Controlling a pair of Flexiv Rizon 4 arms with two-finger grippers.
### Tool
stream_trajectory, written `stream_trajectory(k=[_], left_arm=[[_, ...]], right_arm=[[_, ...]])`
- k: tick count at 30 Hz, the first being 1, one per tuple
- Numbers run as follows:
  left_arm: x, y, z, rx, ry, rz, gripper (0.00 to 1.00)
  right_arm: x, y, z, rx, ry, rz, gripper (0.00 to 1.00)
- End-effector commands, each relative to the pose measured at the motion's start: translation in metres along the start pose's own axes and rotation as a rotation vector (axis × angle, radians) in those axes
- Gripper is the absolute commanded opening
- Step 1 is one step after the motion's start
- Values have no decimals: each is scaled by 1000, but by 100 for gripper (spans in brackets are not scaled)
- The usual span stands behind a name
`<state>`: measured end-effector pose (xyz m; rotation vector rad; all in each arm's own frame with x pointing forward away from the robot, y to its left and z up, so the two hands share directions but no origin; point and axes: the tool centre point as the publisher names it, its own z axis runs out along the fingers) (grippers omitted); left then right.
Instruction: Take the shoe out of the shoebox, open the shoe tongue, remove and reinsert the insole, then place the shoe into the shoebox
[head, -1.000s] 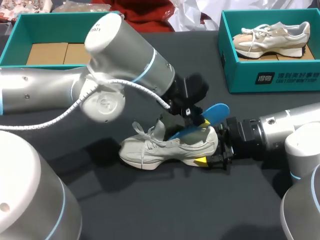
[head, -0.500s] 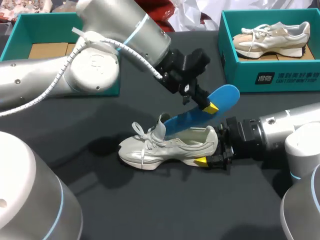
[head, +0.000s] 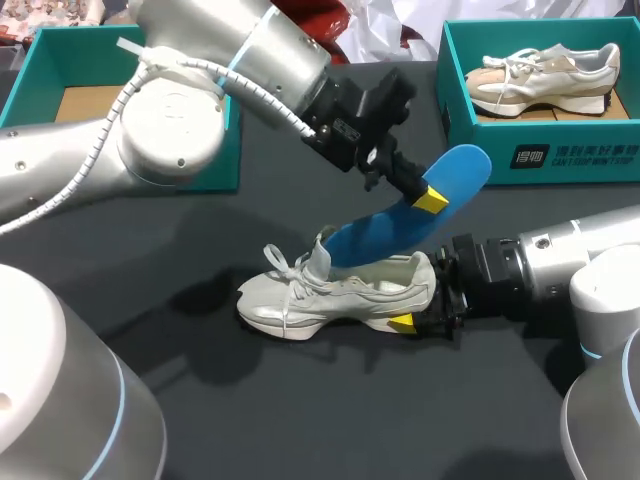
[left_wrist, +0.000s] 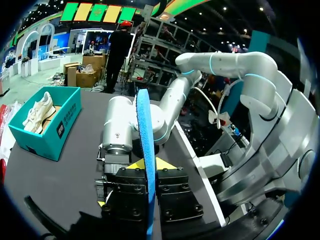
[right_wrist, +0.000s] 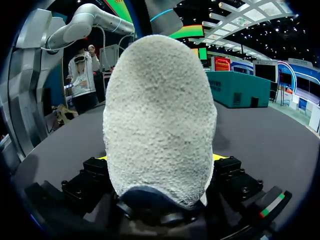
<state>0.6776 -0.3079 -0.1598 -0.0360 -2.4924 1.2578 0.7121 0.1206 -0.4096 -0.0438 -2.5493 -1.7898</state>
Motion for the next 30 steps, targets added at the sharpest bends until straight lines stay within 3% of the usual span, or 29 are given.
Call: stream_trajectory(k=[1,8,12,23,30], left_arm=[[0,0,0,0,0,0,0],[0,0,0,0,0,0,0],[20,-29,-19,150,-51,30,0],[70,-81,-77,359,-79,113,0],[73,-86,-83,373,-86,116,0]], right_arm=[[1,-1,2,5,-1,1,0],[1,-1,2,5,-1,1,0],[1,-1,2,5,-1,1,0],[1,-1,2,5,-1,1,0],[1,-1,2,5,-1,1,0]])
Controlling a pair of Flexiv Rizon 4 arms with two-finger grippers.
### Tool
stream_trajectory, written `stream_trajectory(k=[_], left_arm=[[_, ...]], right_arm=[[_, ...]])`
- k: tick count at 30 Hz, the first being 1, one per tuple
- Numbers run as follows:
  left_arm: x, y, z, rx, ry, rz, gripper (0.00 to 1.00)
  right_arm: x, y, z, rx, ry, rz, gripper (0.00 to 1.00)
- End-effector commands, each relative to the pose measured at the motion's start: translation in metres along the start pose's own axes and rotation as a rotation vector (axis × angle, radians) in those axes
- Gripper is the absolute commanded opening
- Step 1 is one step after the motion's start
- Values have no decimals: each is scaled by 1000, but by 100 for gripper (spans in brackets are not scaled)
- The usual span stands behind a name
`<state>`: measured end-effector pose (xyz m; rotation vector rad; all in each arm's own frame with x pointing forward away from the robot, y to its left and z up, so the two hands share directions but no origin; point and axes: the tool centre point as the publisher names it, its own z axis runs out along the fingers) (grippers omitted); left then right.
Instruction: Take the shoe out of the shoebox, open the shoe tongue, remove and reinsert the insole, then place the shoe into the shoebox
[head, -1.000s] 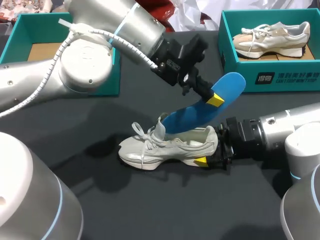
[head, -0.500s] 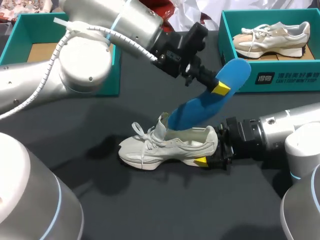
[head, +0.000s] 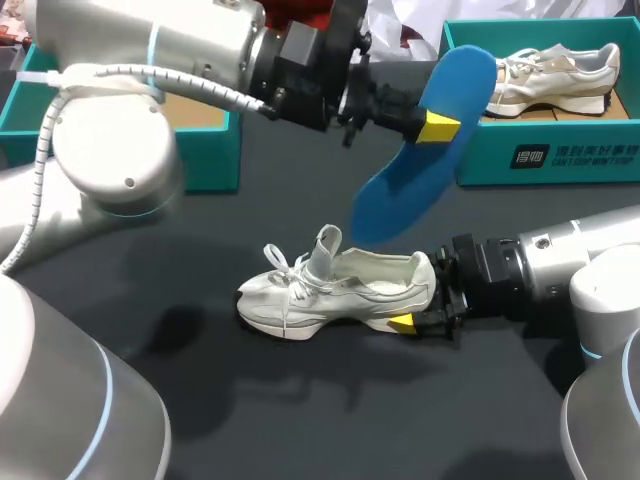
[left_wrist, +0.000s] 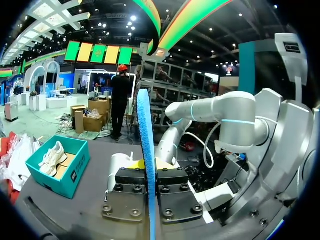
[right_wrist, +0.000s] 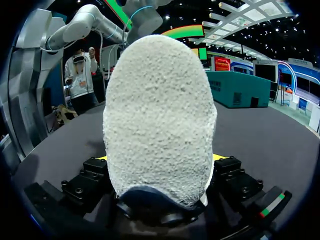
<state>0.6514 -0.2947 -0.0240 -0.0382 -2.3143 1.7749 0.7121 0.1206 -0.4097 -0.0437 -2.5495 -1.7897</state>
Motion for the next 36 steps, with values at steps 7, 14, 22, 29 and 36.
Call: stream_trajectory(k=[7,14,22,29,36], left_arm=[[6,5,-10,9,-5,2,0],[27,2,-33,109,-74,-64,0],[60,-15,-66,145,-104,-141,0],[60,-15,-66,145,-104,-141,0],[67,0,-76,209,-95,-199,0]], right_arm=[[1,-1,2,5,-1,1,0],[1,-1,2,5,-1,1,0],[1,-1,2,5,-1,1,0],[1,-1,2,5,-1,1,0],[1,-1,2,5,-1,1,0]])
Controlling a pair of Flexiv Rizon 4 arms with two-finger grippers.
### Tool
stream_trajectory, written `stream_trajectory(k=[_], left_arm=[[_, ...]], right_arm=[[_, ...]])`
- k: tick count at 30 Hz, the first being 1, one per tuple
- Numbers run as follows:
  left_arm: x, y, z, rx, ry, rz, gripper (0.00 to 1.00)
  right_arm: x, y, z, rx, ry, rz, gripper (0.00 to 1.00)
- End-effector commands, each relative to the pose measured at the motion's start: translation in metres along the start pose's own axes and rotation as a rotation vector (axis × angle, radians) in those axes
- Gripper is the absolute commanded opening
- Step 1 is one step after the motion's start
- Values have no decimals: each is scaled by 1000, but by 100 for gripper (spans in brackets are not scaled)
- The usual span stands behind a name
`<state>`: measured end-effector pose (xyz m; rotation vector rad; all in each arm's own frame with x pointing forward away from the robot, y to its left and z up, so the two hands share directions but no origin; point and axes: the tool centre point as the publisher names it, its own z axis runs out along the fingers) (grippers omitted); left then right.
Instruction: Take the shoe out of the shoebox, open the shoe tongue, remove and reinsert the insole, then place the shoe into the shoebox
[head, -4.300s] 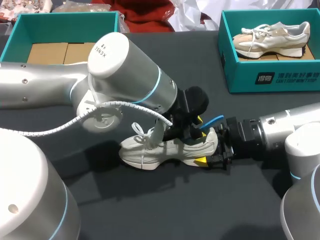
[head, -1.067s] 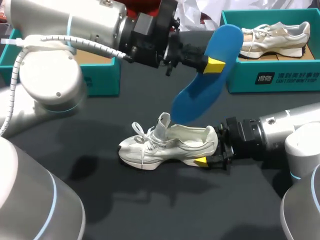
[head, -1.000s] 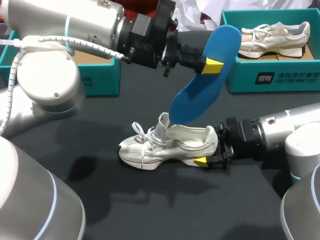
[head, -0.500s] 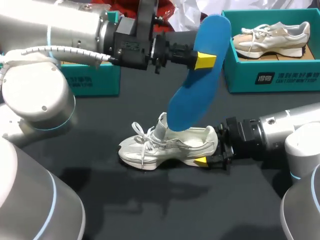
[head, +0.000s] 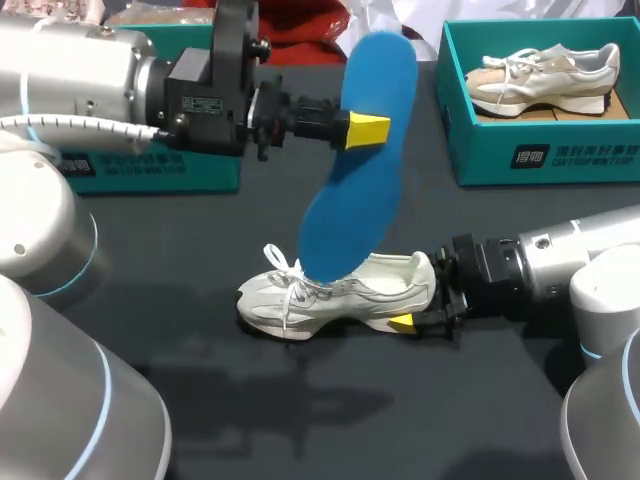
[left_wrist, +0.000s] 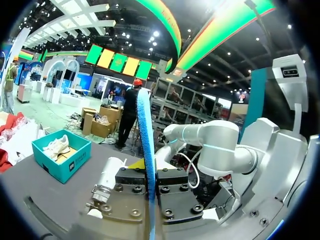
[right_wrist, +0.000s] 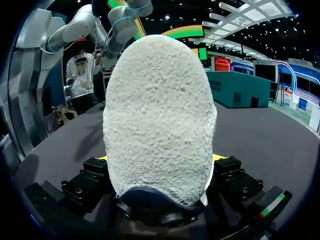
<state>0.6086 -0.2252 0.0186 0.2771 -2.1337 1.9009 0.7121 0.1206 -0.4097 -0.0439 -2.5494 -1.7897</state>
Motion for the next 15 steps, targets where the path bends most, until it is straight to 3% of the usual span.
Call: stream_trajectory(k=[1,15], left_arm=[[4,19,-13,40,-9,-16,0],[13,45,-22,79,-42,-79,0]], right_arm=[[1,-1,2,5,-1,1,0],[1,-1,2,5,-1,1,0]])
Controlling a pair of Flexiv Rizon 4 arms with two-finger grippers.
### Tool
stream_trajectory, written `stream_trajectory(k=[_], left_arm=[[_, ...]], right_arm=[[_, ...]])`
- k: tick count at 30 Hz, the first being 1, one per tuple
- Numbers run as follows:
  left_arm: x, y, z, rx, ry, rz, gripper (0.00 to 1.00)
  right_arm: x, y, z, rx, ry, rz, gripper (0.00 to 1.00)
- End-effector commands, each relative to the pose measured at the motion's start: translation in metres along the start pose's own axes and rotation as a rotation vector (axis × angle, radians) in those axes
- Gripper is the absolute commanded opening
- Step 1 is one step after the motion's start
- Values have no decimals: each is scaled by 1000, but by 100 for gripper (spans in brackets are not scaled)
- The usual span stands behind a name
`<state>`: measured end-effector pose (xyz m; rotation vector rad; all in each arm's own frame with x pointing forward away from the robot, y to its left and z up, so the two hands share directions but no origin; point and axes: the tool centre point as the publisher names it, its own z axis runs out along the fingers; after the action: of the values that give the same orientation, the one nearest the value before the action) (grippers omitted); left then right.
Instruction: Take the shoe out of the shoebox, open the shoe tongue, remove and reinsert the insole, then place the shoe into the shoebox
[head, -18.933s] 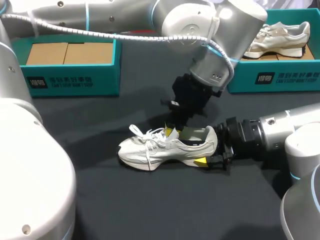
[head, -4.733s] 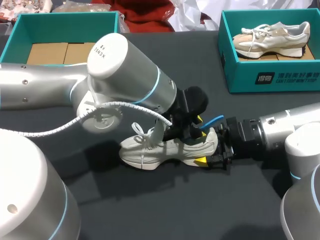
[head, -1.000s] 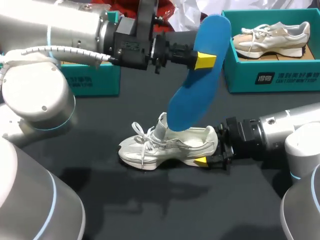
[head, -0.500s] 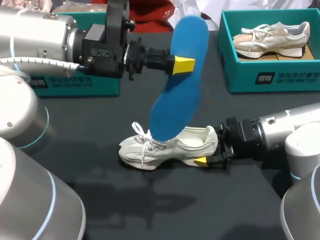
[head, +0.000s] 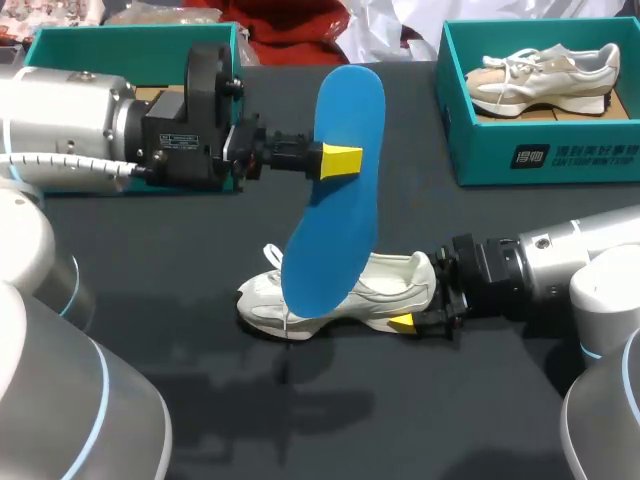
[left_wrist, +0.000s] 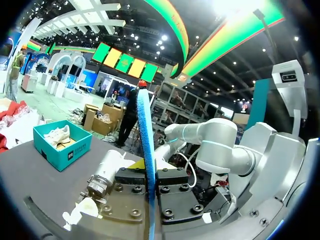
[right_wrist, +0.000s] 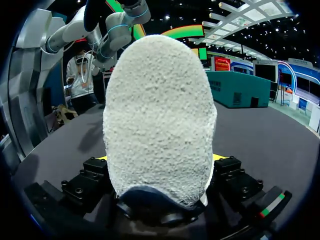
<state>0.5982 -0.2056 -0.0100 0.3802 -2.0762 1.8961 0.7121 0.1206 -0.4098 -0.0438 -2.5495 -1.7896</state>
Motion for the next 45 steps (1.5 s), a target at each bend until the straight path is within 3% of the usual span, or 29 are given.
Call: stream_trajectory(k=[1,34,35,37,38,45], left_arm=[[10,13,-7,50,-21,-3,0],[-1,9,-16,58,2,-8,0],[-1,9,-16,58,2,-8,0],[-1,9,-16,58,2,-8,0],[-1,9,-16,58,2,-8,0],[-1,9,-16,58,2,-8,0]], right_arm=[[1,-1,2,5,-1,1,0],[1,1,0,20,-5,4,0],[1,2,0,20,-8,5,8],[1,2,-2,24,-6,2,46],[0,3,-2,30,-6,6,100],[-2,8,-8,84,0,17,100]])
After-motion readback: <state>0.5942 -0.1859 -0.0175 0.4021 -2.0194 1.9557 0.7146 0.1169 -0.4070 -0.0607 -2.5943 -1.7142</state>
